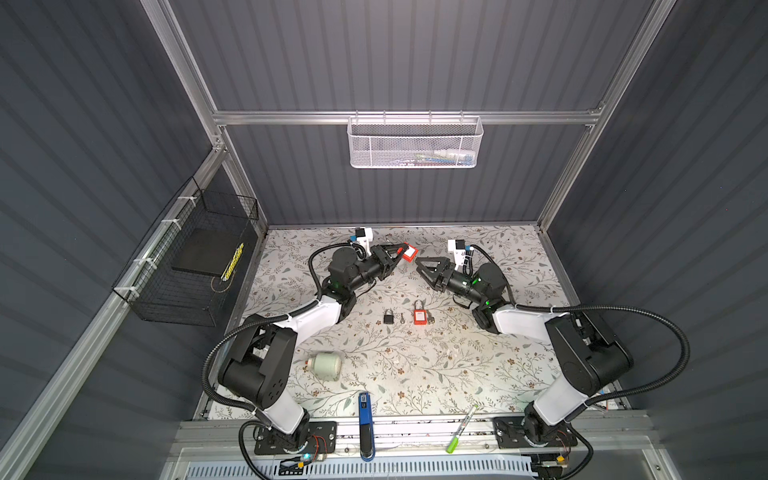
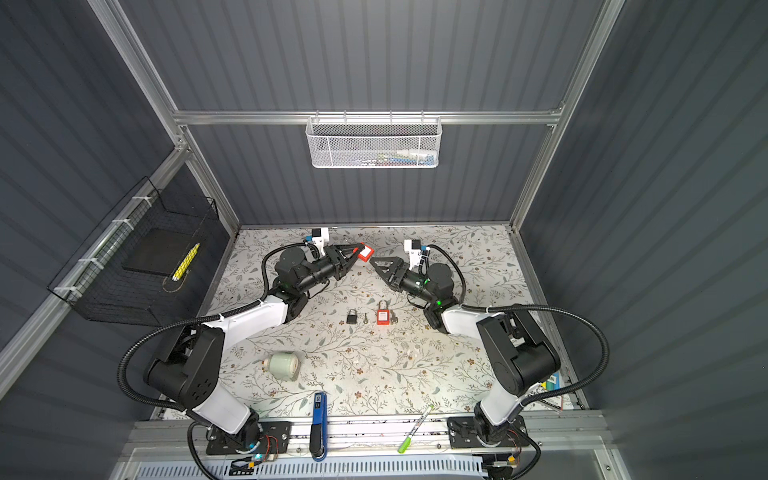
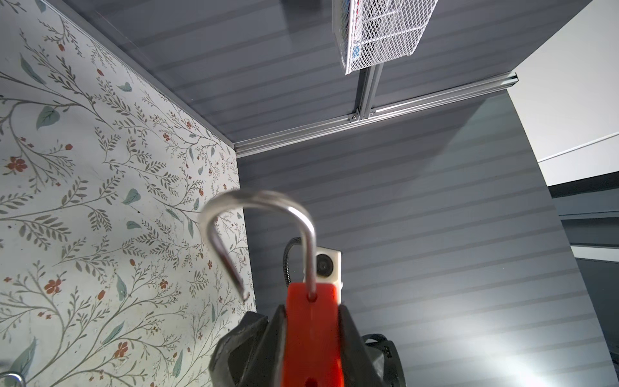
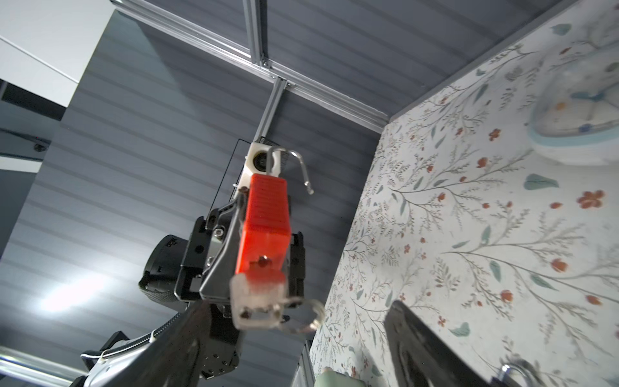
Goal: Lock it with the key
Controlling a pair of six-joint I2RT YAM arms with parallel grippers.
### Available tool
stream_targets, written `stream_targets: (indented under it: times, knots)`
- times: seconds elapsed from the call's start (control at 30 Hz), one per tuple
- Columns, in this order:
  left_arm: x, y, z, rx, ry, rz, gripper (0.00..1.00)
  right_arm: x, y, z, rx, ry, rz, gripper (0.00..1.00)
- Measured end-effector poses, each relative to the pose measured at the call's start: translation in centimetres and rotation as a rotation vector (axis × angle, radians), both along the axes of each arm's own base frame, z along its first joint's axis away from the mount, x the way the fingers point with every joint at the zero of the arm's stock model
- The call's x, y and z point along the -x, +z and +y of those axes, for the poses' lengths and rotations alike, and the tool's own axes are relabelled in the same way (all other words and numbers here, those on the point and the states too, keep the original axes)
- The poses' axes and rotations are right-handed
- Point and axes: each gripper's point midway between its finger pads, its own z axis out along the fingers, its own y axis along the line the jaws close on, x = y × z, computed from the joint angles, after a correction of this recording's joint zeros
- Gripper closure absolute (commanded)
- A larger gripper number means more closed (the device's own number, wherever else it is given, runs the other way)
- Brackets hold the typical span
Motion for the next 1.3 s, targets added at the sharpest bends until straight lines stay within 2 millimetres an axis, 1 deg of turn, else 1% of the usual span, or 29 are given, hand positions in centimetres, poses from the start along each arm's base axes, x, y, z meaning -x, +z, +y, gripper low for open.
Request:
stream_targets:
  times: [0.13, 0.27, 0.33, 0.5, 0.63, 0.77, 0.83, 0.9, 0.93, 0.97, 1.03, 1.1, 1.13, 1.2, 1.3]
  knots:
    - [0.0, 0.0, 0.0, 0.001, 0.000, 0.000, 1.00, -0.5, 1.1, 0.6, -0.038, 0.013, -0.017, 0.19]
    - [0.0, 0.0, 0.0, 0.002, 0.000, -0.001, 1.00, -1.2, 1.7, 1.0, -0.070, 0.020, -0.018, 0.28]
    - [0.0, 0.0, 0.0, 0.002, 0.000, -0.001, 1.00, -1.5, 2.0, 1.2, -0.084, 0.024, -0.016, 0.34]
    - [0.0, 0.0, 0.0, 0.002, 0.000, -0.001, 1.00, -1.5, 2.4, 1.7, -0.101, 0.040, -0.016, 0.57]
    - [0.0, 0.0, 0.0, 0.001, 0.000, -0.001, 1.00, -1.4, 2.2, 2.0, -0.107, 0.048, -0.003, 0.62]
    - [0.0, -0.1, 0.0, 0.003, 0.000, -0.003, 0.95, -1.5, 2.0, 2.1, -0.108, 0.052, 0.013, 0.72]
    - [0.0, 0.0, 0.0, 0.003, -0.001, -0.009, 0.93, -1.5, 1.9, 2.1, -0.115, 0.053, 0.028, 0.78]
    - [0.1, 0.3, 0.0, 0.004, -0.003, -0.031, 0.86, -1.5, 2.1, 2.2, -0.135, 0.059, 0.059, 0.85]
    - [0.1, 0.4, 0.0, 0.004, -0.003, -0.036, 0.79, -1.5, 2.2, 2.1, -0.138, 0.059, 0.057, 0.88]
    - [0.1, 0.4, 0.0, 0.003, -0.003, -0.039, 0.66, -1.5, 2.3, 2.1, -0.140, 0.060, 0.057, 0.90]
    - [0.1, 0.3, 0.0, -0.002, -0.002, -0.039, 0.53, -1.5, 2.2, 2.1, -0.136, 0.059, 0.048, 0.94]
    - [0.1, 0.1, 0.0, -0.007, -0.001, -0.031, 0.41, -1.4, 2.3, 2.1, -0.132, 0.058, 0.039, 0.96]
    - [0.1, -0.1, 0.1, -0.013, 0.001, -0.026, 0.37, -1.4, 2.3, 2.1, -0.131, 0.058, 0.033, 0.96]
    - [0.2, -0.3, 0.1, -0.025, 0.003, -0.024, 0.34, -1.4, 2.4, 2.1, -0.130, 0.057, 0.023, 0.97]
    - [0.4, -0.3, 0.4, -0.042, 0.011, -0.027, 0.33, -1.4, 2.3, 1.9, -0.126, 0.055, 0.018, 0.97]
